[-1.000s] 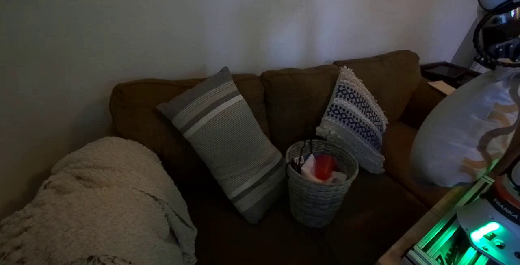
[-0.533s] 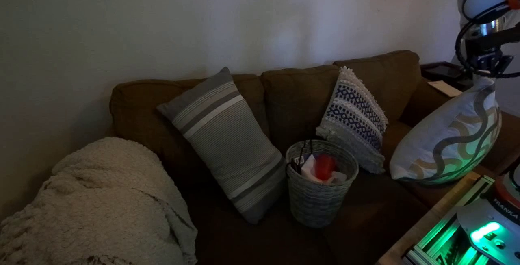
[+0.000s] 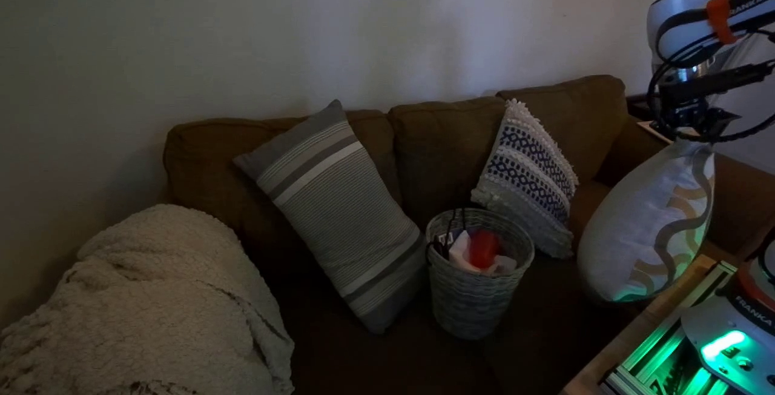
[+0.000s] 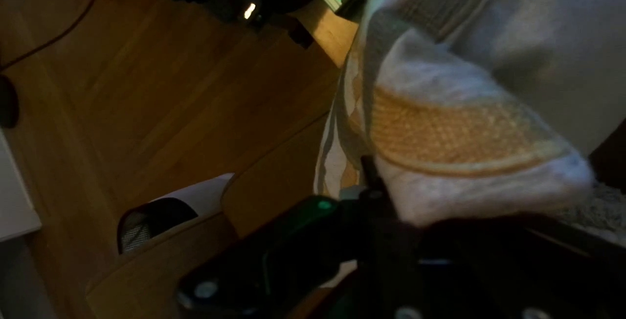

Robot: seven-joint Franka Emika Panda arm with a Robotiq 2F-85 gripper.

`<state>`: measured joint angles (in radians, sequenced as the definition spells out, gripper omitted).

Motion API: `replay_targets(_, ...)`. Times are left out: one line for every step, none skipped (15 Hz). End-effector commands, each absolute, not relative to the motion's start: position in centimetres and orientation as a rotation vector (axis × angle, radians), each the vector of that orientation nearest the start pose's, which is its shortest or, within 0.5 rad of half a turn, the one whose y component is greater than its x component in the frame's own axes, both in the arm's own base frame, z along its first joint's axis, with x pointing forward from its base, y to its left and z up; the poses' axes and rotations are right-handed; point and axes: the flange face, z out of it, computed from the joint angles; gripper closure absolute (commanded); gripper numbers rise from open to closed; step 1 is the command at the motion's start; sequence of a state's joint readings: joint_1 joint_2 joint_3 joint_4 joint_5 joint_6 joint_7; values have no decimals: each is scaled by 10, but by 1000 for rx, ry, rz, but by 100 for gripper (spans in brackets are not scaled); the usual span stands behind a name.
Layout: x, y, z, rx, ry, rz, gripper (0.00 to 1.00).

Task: Move the white and brown pillow next to the white and blue pillow

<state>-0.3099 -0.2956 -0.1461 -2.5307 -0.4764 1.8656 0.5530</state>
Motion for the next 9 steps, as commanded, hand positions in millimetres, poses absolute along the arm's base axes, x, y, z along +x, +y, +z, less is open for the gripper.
replay_targets(376,-199,319,-3235,1421,625,98)
replay_targets(387,-193,307,-3229,1442,617,98)
replay_targets(402,-187,302,-3223,1463,598,98)
replay_targets(420,-179,300,-3226,1478,554,98)
replay_targets(439,-173,304,-3225,1490,503,98)
replay_targets(461,-168,317,-3210,1505,431,98)
replay_targets(480,-163,327,-3192,1516,370,98)
replay_targets(498,-159,338,-3171,1532,311,98)
replay_targets(515,-155,345,-3160,1552,251,98)
